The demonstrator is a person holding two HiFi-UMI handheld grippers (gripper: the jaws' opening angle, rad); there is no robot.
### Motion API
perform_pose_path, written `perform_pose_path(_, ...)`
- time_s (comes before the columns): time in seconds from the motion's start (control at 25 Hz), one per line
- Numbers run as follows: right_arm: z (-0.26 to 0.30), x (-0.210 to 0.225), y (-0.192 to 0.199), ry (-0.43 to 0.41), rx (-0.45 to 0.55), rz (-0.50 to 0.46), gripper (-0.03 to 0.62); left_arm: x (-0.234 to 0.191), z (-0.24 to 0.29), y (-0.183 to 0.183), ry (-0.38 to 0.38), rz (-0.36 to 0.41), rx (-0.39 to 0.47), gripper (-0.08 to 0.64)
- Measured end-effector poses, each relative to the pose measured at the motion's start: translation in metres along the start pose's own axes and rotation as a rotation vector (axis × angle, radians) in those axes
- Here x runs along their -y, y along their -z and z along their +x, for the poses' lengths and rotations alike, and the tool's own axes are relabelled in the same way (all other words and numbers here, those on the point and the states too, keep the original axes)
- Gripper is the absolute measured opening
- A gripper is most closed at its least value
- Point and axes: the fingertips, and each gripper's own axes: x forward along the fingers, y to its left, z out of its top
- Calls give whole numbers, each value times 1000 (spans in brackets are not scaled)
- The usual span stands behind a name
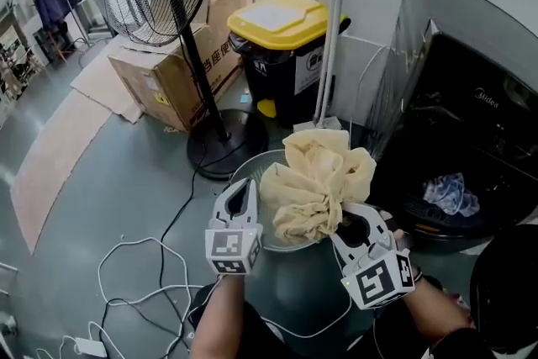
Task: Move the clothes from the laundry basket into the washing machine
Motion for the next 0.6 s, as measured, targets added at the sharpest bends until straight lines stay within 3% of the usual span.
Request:
perform_pose_path(0.2,-60,-4,32,93,-69,57,83,51,6,-15,103,16,30,6)
perform_pose_path(0.6,-169,21,123,370,-297,208,84,225,25,1,443,-29,26,6)
